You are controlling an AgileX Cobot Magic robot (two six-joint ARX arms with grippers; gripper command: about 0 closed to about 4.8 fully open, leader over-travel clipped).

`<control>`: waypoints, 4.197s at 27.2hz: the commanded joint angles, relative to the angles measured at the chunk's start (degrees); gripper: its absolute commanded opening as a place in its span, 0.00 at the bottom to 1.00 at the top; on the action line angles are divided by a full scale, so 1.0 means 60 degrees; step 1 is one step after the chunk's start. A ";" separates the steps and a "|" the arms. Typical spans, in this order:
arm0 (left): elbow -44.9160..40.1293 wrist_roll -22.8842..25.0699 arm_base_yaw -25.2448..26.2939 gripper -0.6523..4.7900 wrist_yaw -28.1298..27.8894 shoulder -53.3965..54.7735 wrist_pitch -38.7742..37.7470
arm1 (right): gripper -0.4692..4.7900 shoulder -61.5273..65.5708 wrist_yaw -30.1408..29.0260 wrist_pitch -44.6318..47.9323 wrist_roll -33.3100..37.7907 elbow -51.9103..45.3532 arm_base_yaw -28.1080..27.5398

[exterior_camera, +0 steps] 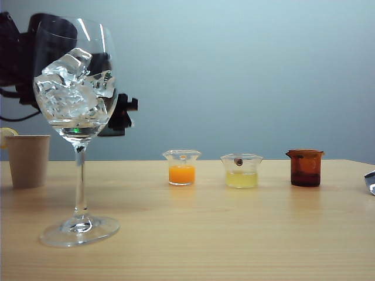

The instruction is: Pick up the first measuring cup from the left, pour the coconut rum inside into the goblet, and finally put the measuring cup back in its original place.

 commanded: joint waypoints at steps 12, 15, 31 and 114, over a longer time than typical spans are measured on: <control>0.0029 0.0179 0.0022 0.22 0.0036 -0.2579 -0.2313 | 0.08 -0.0015 -0.0033 0.0240 -0.0025 0.0036 -0.0004; 0.0029 0.0397 0.0022 0.22 0.0087 -0.3537 -0.3155 | 0.08 -0.0015 -0.0036 0.0240 -0.0025 0.0036 -0.0004; 0.0029 0.1111 0.0025 0.22 0.0911 -0.7169 -0.7107 | 0.08 -0.0015 -0.0179 0.0452 -0.0025 0.0036 -0.0004; -0.0011 0.2415 -0.1348 0.14 0.0648 -0.9828 -1.1333 | 0.08 -0.0015 -0.0353 0.0525 -0.0058 0.0036 -0.0004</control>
